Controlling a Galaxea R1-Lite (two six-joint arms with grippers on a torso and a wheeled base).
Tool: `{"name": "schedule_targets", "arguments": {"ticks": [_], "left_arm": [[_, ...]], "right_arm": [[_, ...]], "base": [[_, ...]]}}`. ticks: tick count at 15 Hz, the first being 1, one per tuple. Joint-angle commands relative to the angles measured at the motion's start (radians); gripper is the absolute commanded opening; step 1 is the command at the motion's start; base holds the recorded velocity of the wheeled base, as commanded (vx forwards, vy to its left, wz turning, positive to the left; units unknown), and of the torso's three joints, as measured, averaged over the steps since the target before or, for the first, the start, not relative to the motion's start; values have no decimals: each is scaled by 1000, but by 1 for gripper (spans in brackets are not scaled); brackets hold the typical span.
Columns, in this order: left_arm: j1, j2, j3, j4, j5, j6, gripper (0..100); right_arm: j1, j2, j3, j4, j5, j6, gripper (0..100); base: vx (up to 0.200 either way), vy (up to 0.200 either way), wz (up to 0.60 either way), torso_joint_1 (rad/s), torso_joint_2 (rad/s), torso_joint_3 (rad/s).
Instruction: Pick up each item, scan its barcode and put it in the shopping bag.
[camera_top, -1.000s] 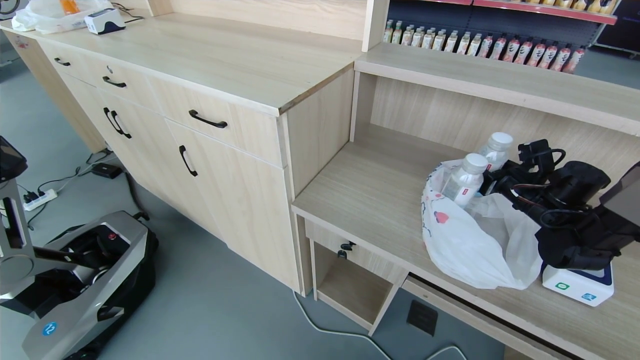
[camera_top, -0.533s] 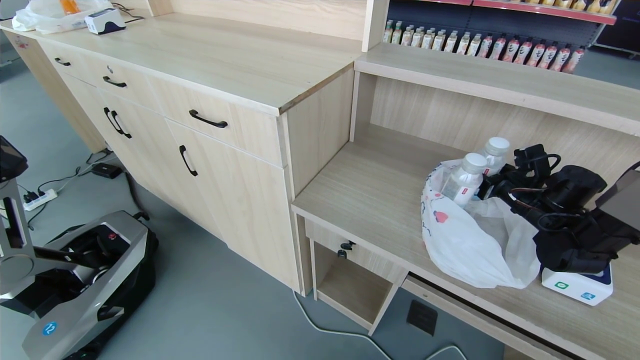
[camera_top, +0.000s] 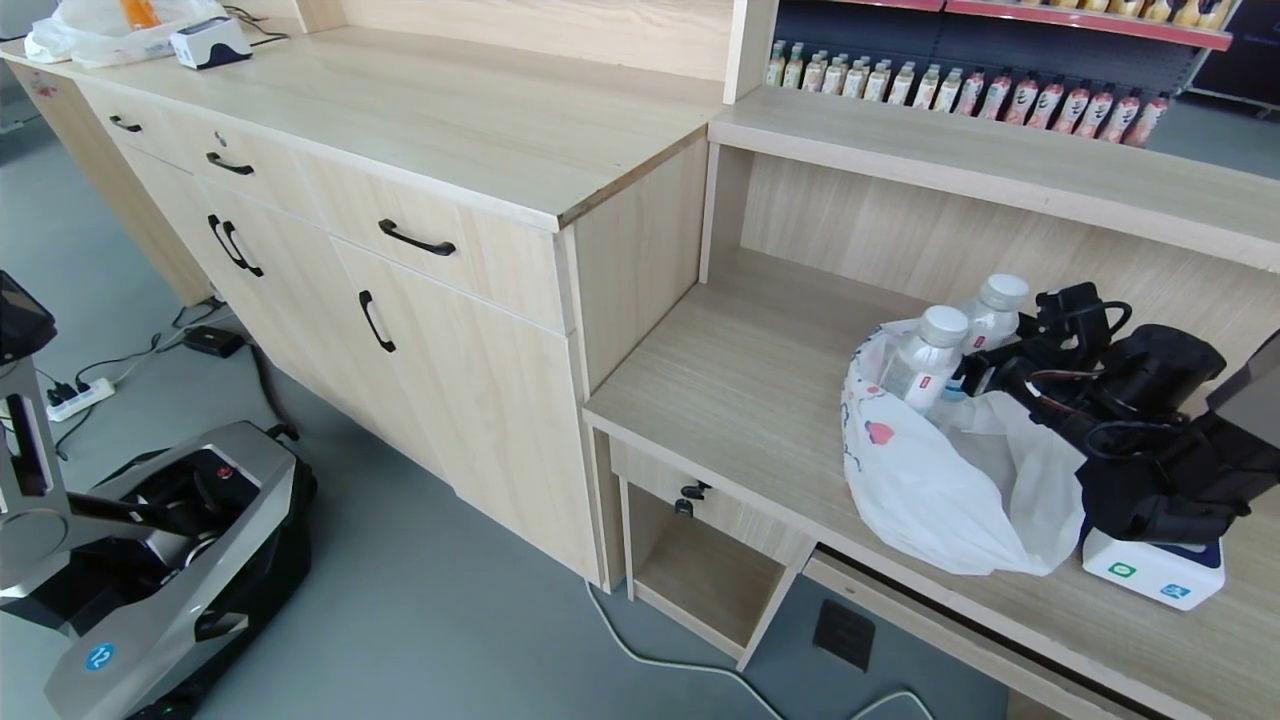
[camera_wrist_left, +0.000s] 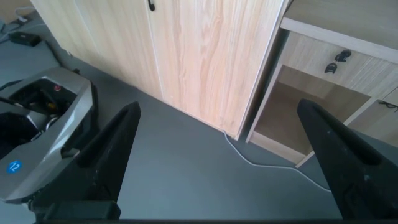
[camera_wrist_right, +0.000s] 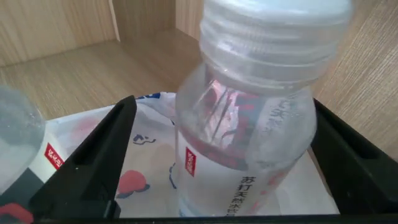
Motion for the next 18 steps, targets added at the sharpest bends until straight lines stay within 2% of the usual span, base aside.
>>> {"name": "schedule_targets", "arguments": {"ticks": [1,3,5,8,12,13,14,16,18], "left_arm": [[-1,0,0,0,0,0,100],[1,0,0,0,0,0,100],[1,0,0,0,0,0,100],[1,0,0,0,0,0,100],[1,0,0,0,0,0,100],[1,0,0,0,0,0,100],[1,0,0,0,0,0,100],[-1,0,0,0,0,0,100],[-1,0,0,0,0,0,100]], "right_arm": [[5,-61,-12,7,2,-3,100],[8,-81,-15,9,4,-4,100],[8,-205,24,95,5,-20,100],[-38,-461,100,345,5,-106,100],[-79,-788,291,397,4,-159,100],[-79,-857,307,419,7,-159,100],[-79,-909,292,449,8,-159,100],[-79,-950,174,532,8,-159,100],[-81,-975,14,704,-3,-161,100]], "base": [[0,0,0,0,0,0],[0,0,0,0,0,0],[0,0,0,0,0,0],[0,0,0,0,0,0],[0,0,0,0,0,0],[0,0,-600,2,2,2],[0,0,-600,7,2,2],[0,0,-600,-2,5,5],[0,0,-600,2,5,5]]}}
